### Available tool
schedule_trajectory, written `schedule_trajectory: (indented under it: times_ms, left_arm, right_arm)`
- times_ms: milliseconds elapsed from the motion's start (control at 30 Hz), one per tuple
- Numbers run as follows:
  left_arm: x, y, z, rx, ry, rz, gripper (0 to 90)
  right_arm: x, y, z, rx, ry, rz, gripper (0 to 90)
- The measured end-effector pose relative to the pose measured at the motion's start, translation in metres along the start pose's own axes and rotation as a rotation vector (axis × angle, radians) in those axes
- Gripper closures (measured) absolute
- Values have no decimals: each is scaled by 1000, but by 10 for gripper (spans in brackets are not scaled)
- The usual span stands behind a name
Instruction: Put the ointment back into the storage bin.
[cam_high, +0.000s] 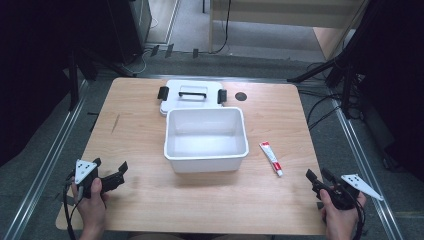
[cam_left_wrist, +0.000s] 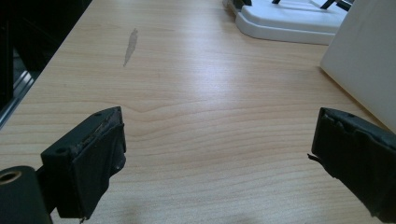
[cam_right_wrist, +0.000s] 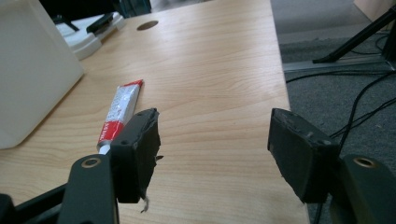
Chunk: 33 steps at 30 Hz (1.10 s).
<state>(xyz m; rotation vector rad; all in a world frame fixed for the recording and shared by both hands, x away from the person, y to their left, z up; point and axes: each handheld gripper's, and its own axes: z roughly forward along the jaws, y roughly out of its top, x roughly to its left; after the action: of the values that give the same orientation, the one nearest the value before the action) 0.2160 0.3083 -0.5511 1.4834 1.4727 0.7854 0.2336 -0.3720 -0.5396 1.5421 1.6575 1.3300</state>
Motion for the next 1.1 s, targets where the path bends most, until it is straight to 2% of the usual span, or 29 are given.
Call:
schedule_trajectory:
  times_ms: [100, 167, 200, 233, 267, 400, 433, 533, 567, 667, 733, 833, 867, 1033, 1100]
  left_arm:
    - [0, 0, 0, 3, 3, 2, 38]
    - [0, 0, 0, 2, 5, 1, 38]
    - [0, 0, 0, 4, 4, 1, 38]
    - [0, 0, 0, 4, 4, -1, 38]
    - [0, 0, 1, 4, 3, -3, 39]
    - [1, 0, 1, 5, -3, -11, 38]
    - [2, 0, 1, 6, -5, -13, 38]
    - [2, 0, 1, 8, -7, -15, 38]
    - [2, 1, 1, 9, -7, -15, 38]
    - [2, 1, 1, 11, -8, -15, 39]
    - [2, 1, 1, 10, -8, -17, 39]
    - [2, 1, 1, 11, -9, -18, 38]
    - [2, 1, 1, 10, -10, -18, 38]
    - [2, 1, 1, 9, -12, -18, 38]
    - [2, 1, 1, 8, -12, -18, 38]
  right_arm:
    - [6, 8, 8, 68, 0, -44, 382]
    - [15, 15, 16, 152, -14, -104, 415]
    - [24, 21, 22, 219, -14, -165, 412]
    - [29, 25, 25, 247, -4, -191, 410]
    - [37, 31, 30, 298, 7, -220, 408]
    - [59, 51, 45, 455, 52, -282, 405]
    - [63, 54, 49, 484, 54, -298, 405]
    - [75, 68, 62, 620, 52, -343, 405]
    - [77, 71, 65, 641, 47, -354, 408]
    - [83, 83, 77, 735, 37, -345, 425]
    - [89, 90, 84, 777, 39, -341, 426]
    - [95, 95, 88, 804, 46, -345, 432]
    - [101, 100, 96, 859, 39, -349, 444]
    - [111, 101, 113, 1005, -9, -349, 462]
    - [115, 100, 119, 1040, -31, -338, 458]
